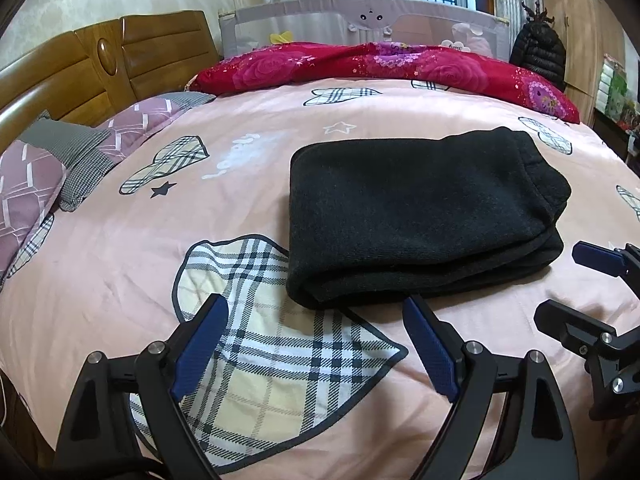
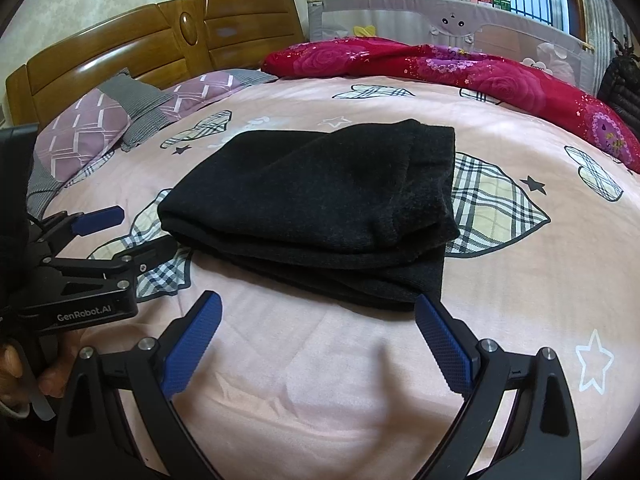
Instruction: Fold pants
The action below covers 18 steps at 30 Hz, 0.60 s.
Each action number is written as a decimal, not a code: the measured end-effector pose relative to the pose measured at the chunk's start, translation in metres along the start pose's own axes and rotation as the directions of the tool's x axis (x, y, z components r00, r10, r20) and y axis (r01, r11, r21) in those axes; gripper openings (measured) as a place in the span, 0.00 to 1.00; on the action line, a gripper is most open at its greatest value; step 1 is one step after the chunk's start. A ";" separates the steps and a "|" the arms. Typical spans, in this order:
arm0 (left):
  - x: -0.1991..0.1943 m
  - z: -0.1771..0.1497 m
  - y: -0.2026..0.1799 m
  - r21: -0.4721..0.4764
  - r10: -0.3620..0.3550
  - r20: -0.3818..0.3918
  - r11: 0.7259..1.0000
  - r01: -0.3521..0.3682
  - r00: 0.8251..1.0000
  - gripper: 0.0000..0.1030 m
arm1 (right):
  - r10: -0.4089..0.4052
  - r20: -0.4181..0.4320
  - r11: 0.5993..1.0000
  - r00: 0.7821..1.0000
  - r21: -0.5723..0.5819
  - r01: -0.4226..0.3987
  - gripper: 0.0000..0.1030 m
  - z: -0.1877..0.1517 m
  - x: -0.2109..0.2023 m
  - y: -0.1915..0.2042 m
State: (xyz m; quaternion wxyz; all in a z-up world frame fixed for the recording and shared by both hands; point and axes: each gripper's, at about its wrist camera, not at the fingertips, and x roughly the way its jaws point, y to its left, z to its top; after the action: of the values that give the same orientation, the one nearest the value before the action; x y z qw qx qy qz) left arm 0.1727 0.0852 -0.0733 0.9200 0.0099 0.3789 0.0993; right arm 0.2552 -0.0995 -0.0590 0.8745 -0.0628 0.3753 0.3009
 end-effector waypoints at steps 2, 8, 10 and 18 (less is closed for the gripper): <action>0.000 0.000 0.000 0.002 0.000 -0.001 1.000 0.000 1.000 0.87 | -0.003 -0.002 1.000 1.000 0.001 0.003 0.94 0.000 0.001 -0.001; 0.000 0.000 -0.001 0.004 0.005 -0.001 1.000 -0.005 1.000 0.87 | -0.003 0.000 1.000 1.000 0.002 0.003 0.94 0.001 0.001 -0.001; 0.000 -0.001 -0.001 0.001 0.006 -0.001 1.000 -0.006 1.000 0.87 | -0.003 0.000 1.000 1.000 0.002 0.003 0.94 0.001 0.001 -0.001; 0.000 0.000 0.000 0.007 0.011 0.001 1.000 -0.011 1.000 0.87 | -0.004 0.003 1.000 1.000 -0.001 0.004 0.94 0.001 0.000 -0.001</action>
State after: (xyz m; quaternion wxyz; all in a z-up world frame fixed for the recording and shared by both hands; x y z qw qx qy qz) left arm 0.1723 0.0852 -0.0735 0.9197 0.0153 0.3787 0.1027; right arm 0.2571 -0.1000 -0.0584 0.8756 -0.0636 0.3738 0.2993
